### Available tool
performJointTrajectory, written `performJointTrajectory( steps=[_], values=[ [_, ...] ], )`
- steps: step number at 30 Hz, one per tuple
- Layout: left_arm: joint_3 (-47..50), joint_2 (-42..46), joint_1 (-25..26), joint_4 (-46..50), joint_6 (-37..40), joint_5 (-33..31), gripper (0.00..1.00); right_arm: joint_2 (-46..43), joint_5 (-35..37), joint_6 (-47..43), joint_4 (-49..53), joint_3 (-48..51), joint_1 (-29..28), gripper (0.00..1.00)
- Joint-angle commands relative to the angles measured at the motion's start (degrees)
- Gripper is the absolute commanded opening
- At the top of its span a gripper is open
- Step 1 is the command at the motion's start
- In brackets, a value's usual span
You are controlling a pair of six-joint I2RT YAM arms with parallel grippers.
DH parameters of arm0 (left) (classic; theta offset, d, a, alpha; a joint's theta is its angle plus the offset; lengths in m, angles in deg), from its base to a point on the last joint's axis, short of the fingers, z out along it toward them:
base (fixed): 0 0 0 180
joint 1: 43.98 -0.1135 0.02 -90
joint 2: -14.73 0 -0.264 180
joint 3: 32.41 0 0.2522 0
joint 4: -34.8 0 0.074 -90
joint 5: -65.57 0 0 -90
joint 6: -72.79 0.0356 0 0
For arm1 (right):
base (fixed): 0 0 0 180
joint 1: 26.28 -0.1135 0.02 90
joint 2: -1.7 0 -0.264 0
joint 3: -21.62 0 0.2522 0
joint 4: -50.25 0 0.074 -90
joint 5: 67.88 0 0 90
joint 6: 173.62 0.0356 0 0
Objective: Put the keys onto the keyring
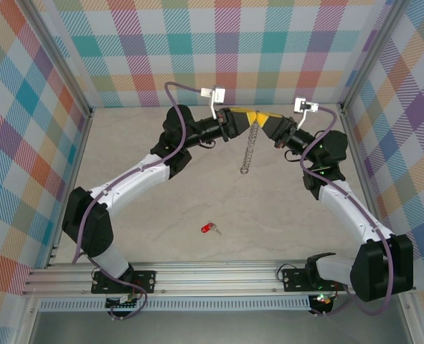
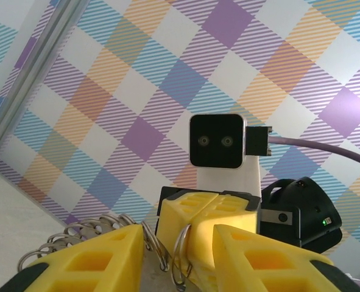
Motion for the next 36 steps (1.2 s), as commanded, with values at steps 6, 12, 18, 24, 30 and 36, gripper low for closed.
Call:
performJointTrajectory(
  steps=[6, 12, 18, 24, 30, 36],
  values=[
    [-1.01, -0.01, 0.99, -1.19, -0.08, 0.41, 0.19, -0.19, 0.48, 0.08, -3.47, 0.16, -0.48, 0.0],
    [0.1, 0.7, 1.0, -1.53, -0.12, 0.02, 0.14, -0.02, 0.81, -0.14, -3.03, 0.59, -0.47, 0.0],
    [0.92, 1.09, 0.99, -1.85, -0.13, 0.11, 0.15, 0.53, 1.2, -0.24, -2.97, 0.69, -0.45, 0.0],
    [1.37, 1.31, 1.0, -1.42, -0.04, 0.69, 0.13, 0.95, 1.57, -0.14, -3.08, 0.77, -0.48, 0.0],
    [2.42, 1.8, 1.01, -1.02, 0.09, 0.24, 0.23, 1.22, 1.75, -0.02, -3.08, 0.78, -0.5, 0.0],
    [2.95, 2.38, 0.94, -1.11, 0.18, 0.06, 0.24, 1.13, 2.2, -0.14, -2.82, 1.04, -0.5, 0.0]
  ],
)
